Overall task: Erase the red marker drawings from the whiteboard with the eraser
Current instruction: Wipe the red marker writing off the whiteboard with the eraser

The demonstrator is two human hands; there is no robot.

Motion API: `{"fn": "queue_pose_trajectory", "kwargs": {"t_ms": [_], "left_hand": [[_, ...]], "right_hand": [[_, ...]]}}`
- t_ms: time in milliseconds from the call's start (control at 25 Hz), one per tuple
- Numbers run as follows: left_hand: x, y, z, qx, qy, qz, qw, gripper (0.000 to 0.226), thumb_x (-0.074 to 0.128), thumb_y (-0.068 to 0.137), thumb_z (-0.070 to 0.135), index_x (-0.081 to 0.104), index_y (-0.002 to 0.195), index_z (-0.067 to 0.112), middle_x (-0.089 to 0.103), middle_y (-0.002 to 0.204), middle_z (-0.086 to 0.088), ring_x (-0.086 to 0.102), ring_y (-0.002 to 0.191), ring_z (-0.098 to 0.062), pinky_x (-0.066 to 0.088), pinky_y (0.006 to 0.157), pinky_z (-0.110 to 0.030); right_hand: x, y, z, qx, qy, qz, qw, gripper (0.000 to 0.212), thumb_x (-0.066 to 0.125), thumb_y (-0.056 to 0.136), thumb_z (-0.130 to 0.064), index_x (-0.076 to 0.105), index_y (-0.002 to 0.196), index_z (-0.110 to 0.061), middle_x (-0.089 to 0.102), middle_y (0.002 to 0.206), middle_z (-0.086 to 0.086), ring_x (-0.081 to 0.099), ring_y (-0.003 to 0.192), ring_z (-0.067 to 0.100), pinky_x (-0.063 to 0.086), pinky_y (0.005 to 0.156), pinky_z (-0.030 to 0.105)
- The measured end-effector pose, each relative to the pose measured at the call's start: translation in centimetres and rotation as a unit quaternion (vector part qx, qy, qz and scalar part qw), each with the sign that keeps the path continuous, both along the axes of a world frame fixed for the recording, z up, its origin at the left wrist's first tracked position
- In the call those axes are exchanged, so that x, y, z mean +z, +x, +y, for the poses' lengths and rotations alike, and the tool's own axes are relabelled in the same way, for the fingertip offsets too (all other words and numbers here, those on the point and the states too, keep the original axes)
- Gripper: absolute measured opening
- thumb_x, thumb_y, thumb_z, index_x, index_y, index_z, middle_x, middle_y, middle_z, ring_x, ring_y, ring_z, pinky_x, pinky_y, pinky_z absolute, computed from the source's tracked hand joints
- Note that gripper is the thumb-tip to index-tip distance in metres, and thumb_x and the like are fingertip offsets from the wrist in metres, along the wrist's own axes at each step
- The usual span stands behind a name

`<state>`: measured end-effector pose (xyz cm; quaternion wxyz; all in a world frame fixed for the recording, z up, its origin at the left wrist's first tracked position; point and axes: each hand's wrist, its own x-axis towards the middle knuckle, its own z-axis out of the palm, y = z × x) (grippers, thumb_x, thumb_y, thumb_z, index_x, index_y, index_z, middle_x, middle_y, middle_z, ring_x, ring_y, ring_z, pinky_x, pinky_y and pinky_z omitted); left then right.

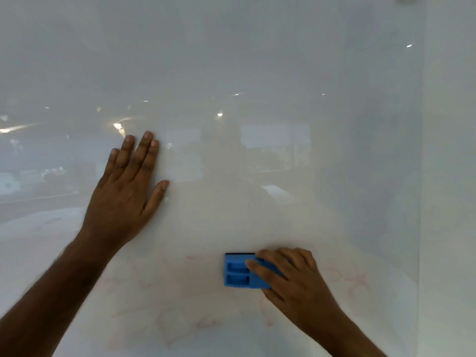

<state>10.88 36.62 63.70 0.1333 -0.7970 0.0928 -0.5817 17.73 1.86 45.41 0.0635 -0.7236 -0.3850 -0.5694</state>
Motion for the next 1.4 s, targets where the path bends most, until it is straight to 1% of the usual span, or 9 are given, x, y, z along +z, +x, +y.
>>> {"fn": "queue_pose_trajectory", "kwargs": {"t_ms": [80, 200, 360, 480, 640, 800, 1000, 1280, 1400], "left_hand": [[0.1, -0.6, 1.3, 0.023, 0.036, -0.006, 0.999, 0.073, 0.030, 0.113, 0.048, 0.016, 0.174, 0.011, 0.010, 0.183, -0.005, 0.007, 0.170, -0.031, 0.011, 0.137, -0.056], [-0.3, -0.3, 1.1, 0.028, 0.012, -0.016, 0.999, 0.072, 0.031, 0.113, 0.046, 0.014, 0.174, 0.012, 0.006, 0.184, -0.003, 0.003, 0.170, -0.035, 0.009, 0.136, -0.061], [-0.5, -0.3, 0.6, 0.021, -0.015, 0.001, 1.000, 0.073, 0.031, 0.113, 0.045, 0.007, 0.175, 0.014, 0.000, 0.184, -0.001, -0.005, 0.170, -0.035, 0.003, 0.136, -0.060], [-0.5, -0.3, 0.8, 0.024, -0.010, 0.009, 1.000, 0.075, 0.030, 0.113, 0.048, 0.005, 0.175, 0.015, -0.001, 0.184, -0.003, -0.007, 0.169, -0.034, 0.003, 0.137, -0.058], [-0.3, -1.1, 3.3, 0.034, -0.032, 0.003, 0.999, 0.081, 0.031, 0.111, 0.057, 0.003, 0.175, 0.015, -0.002, 0.184, -0.004, -0.009, 0.169, -0.036, 0.001, 0.137, -0.056], [-0.5, -1.7, 5.1, 0.026, -0.090, -0.006, 0.996, 0.083, 0.033, 0.111, 0.055, 0.000, 0.175, 0.013, -0.006, 0.184, -0.005, -0.011, 0.168, -0.039, -0.003, 0.137, -0.055], [-0.5, -1.6, 5.1, 0.022, -0.082, -0.013, 0.996, 0.082, 0.033, 0.112, 0.055, 0.002, 0.175, 0.011, -0.003, 0.184, -0.007, -0.009, 0.168, -0.039, 0.000, 0.137, -0.055], [-0.6, -1.9, 6.4, 0.018, -0.054, -0.002, 0.998, 0.079, 0.033, 0.113, 0.052, 0.004, 0.175, 0.013, -0.002, 0.184, -0.007, -0.008, 0.169, -0.035, 0.000, 0.138, -0.051], [-0.7, -1.7, 6.4, 0.012, -0.056, -0.009, 0.998, 0.077, 0.033, 0.114, 0.050, 0.006, 0.175, 0.011, 0.000, 0.183, -0.009, -0.006, 0.169, -0.036, 0.001, 0.138, -0.052]], "right_hand": [[-0.3, 0.5, -2.0, -0.011, 0.005, 0.000, 1.000, 0.063, 0.071, 0.082, -0.030, 0.054, 0.142, -0.035, 0.062, 0.135, -0.007, 0.059, 0.110, 0.022, 0.040, 0.096, 0.040], [2.2, 0.7, -3.0, -0.027, 0.039, 0.010, 0.999, 0.062, 0.067, 0.086, -0.036, 0.051, 0.146, -0.033, 0.060, 0.135, -0.004, 0.058, 0.110, 0.024, 0.039, 0.096, 0.041], [5.2, -0.4, 2.5, 0.016, 0.083, 0.032, 0.996, 0.064, 0.072, 0.084, -0.035, 0.052, 0.144, -0.034, 0.059, 0.136, -0.006, 0.056, 0.111, 0.024, 0.041, 0.095, 0.044], [3.3, -1.7, 6.1, 0.029, 0.030, 0.012, 0.999, 0.059, 0.070, 0.087, -0.032, 0.053, 0.143, -0.036, 0.061, 0.134, -0.007, 0.059, 0.108, 0.024, 0.046, 0.093, 0.045], [0.1, -1.2, 3.9, 0.019, -0.031, -0.010, 0.999, 0.058, 0.069, 0.088, -0.026, 0.053, 0.144, -0.037, 0.062, 0.136, -0.008, 0.063, 0.108, 0.023, 0.044, 0.095, 0.044], [2.0, -0.6, 1.7, 0.001, 0.009, 0.001, 1.000, 0.058, 0.067, 0.089, -0.033, 0.053, 0.145, -0.038, 0.062, 0.136, -0.008, 0.062, 0.108, 0.024, 0.043, 0.094, 0.045], [5.7, -1.7, 7.4, 0.041, 0.070, 0.028, 0.996, 0.062, 0.071, 0.086, -0.036, 0.054, 0.145, -0.038, 0.058, 0.136, -0.010, 0.054, 0.112, 0.022, 0.039, 0.096, 0.043], [-0.4, -2.5, 8.6, 0.043, -0.013, 0.013, 0.999, 0.062, 0.076, 0.083, -0.025, 0.057, 0.140, -0.038, 0.062, 0.134, -0.009, 0.061, 0.109, 0.022, 0.045, 0.092, 0.044], [1.5, -2.2, 6.9, 0.020, -0.002, 0.018, 1.000, 0.062, 0.071, 0.083, -0.031, 0.055, 0.142, -0.040, 0.061, 0.135, -0.010, 0.058, 0.111, 0.022, 0.040, 0.095, 0.044]]}}
